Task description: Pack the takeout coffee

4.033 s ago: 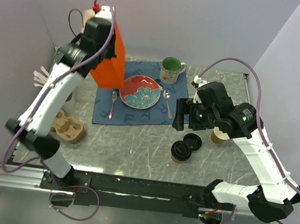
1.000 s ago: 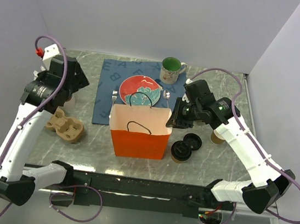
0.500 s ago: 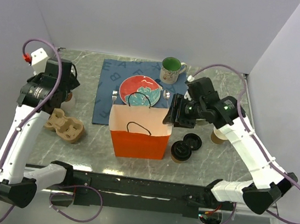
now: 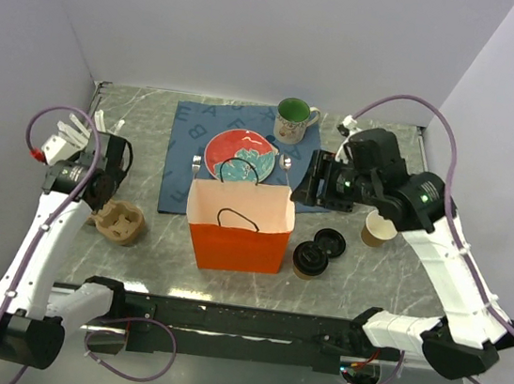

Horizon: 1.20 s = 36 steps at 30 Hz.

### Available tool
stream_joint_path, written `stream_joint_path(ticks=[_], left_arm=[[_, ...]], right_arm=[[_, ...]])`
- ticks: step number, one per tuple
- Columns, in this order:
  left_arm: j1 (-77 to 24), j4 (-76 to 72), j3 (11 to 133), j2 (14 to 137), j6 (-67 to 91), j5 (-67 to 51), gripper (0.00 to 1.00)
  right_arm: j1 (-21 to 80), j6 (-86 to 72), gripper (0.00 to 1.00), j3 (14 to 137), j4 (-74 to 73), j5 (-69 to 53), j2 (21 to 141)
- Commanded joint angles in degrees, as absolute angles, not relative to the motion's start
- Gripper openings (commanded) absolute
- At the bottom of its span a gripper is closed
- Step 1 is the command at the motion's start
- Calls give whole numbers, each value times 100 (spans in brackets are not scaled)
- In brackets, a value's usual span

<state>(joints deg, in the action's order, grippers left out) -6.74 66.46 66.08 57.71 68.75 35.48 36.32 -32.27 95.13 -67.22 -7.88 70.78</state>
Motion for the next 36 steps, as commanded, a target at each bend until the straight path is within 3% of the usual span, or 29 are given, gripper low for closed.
stream_joint_path(ticks=[1,13,26,36], left_arm=[[-300,6434,6022,5783,7400,3121,63],[413,5494,5072,6213,6908,2883,41],[940,4571,4676,6662,6206,2804,53],[1011,4482,4834,6987,5889,2619,55]], right_arm=[[3569,-3015,70,9413,-6495,-607,6583],[3393,-2567,70,9290,-6302,-554,6319],[3331,-2338,70,9404,-6267,-492,6346],[3322,-2364,70,9352,-6196,-475,6346]])
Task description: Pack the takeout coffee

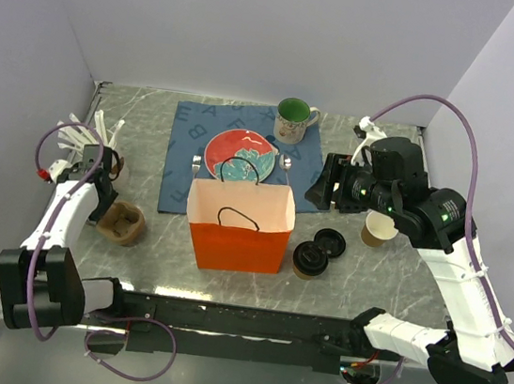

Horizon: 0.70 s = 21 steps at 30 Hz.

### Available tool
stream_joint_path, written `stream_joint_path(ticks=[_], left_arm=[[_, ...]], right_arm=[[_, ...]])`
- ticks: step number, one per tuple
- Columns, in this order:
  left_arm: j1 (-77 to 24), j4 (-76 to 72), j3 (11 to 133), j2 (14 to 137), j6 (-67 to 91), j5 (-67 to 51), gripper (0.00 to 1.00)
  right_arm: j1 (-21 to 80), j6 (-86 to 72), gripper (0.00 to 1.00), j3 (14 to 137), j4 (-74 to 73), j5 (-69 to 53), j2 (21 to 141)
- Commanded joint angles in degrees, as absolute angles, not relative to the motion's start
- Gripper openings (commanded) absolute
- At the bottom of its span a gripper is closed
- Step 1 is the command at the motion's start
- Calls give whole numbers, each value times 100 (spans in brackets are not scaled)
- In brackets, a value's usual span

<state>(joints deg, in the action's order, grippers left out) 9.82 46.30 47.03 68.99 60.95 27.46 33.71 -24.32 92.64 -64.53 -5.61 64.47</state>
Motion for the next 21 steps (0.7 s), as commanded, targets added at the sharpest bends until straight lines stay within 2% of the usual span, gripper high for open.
stream_joint_path(ticks=[1,12,21], left_arm=[[1019,4474,4851,7040,5828,2602,55],[1019,5070,5642,7260,5651,2540,47],[1011,4896,5660,7470,5678,2373,48]], right_arm=[[3331,-2382,70,9352,-6188,-475,6346],[3322,-2478,70,9220,-6170,-457,6275],[3322,-2479,69,9228,-6161,-422,6284]])
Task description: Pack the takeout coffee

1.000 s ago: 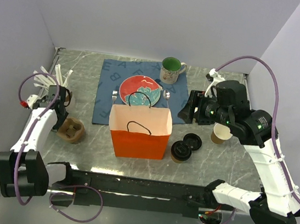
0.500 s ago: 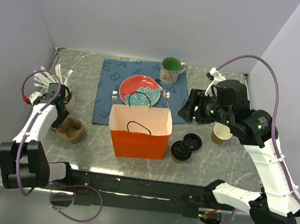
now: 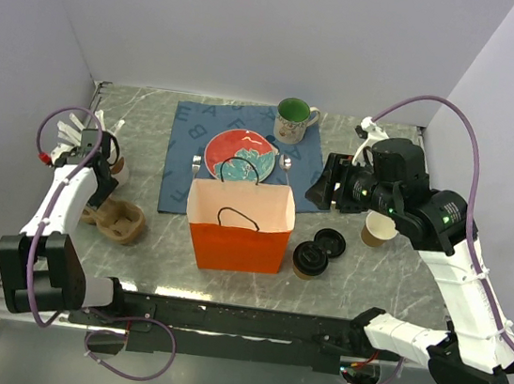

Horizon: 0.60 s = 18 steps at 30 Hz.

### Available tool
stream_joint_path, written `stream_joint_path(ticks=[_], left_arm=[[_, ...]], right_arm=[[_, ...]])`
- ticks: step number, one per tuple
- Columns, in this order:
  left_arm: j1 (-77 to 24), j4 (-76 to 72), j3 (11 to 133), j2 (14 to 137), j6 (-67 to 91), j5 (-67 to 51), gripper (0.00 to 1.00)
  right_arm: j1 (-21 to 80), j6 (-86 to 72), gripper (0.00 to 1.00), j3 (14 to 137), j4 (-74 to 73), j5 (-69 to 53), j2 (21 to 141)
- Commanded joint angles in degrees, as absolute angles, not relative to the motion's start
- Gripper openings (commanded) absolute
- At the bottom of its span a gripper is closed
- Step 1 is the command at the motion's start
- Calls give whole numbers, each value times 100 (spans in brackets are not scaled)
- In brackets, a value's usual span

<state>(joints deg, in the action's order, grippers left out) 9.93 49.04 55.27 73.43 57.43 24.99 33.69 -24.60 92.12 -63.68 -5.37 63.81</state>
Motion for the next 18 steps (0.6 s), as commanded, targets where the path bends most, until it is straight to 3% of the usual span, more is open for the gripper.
stream_joint_path(ticks=[1,18], left_arm=[[1019,4896,5651,7488,5704,2364,48],[1011,4948,5326,7699,6135,2505,50]], right_arm=[[3331,-2470,70,9237,-6152,-413,6293],[3340,-2312,70,9431,-6196,-299,6451]])
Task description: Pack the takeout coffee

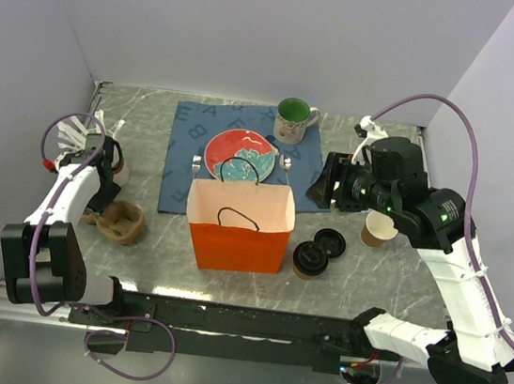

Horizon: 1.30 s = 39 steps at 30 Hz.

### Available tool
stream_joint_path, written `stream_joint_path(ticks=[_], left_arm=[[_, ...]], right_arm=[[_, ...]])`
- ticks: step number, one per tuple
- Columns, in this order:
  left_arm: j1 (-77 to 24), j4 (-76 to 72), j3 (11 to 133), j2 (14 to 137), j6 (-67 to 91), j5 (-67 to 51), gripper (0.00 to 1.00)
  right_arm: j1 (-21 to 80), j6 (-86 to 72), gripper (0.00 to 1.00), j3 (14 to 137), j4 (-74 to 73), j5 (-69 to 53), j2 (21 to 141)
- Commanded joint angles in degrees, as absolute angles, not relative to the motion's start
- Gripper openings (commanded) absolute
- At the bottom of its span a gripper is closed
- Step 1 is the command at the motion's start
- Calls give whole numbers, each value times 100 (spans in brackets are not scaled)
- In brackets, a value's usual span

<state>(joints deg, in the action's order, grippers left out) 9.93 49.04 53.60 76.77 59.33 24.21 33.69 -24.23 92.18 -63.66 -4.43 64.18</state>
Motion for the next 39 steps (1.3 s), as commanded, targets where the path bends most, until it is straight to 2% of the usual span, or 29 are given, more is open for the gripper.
stream_joint_path(ticks=[1,11,16,20,28,32,39], left_arm=[[1011,4940,5317,7717,6126,2531,50],[1020,5035,5185,7787,6275,2742,48],[1020,5405,5449,7849,6346,3102,33],[1011,5651,5686,7691,6398,3181,31],[1011,5924,5880,7146,6363,3094,31],[1019,5749,5495,7005,6399,2954,39],[1020,5581,5080,6934,6451,2522,39]], right_arm=[[3331,-2303,69,9431,-6205,-308,6451],[3331,-2250,70,9422,-6223,-255,6407],[3331,-2232,70,9422,-6240,-211,6355],[3322,-2268,70,9466,-6196,-255,6354],[3331,-2303,69,9510,-6179,-334,6320],[3331,-2329,69,9404,-6152,-369,6267],[3331,-2320,69,9387,-6152,-378,6170]])
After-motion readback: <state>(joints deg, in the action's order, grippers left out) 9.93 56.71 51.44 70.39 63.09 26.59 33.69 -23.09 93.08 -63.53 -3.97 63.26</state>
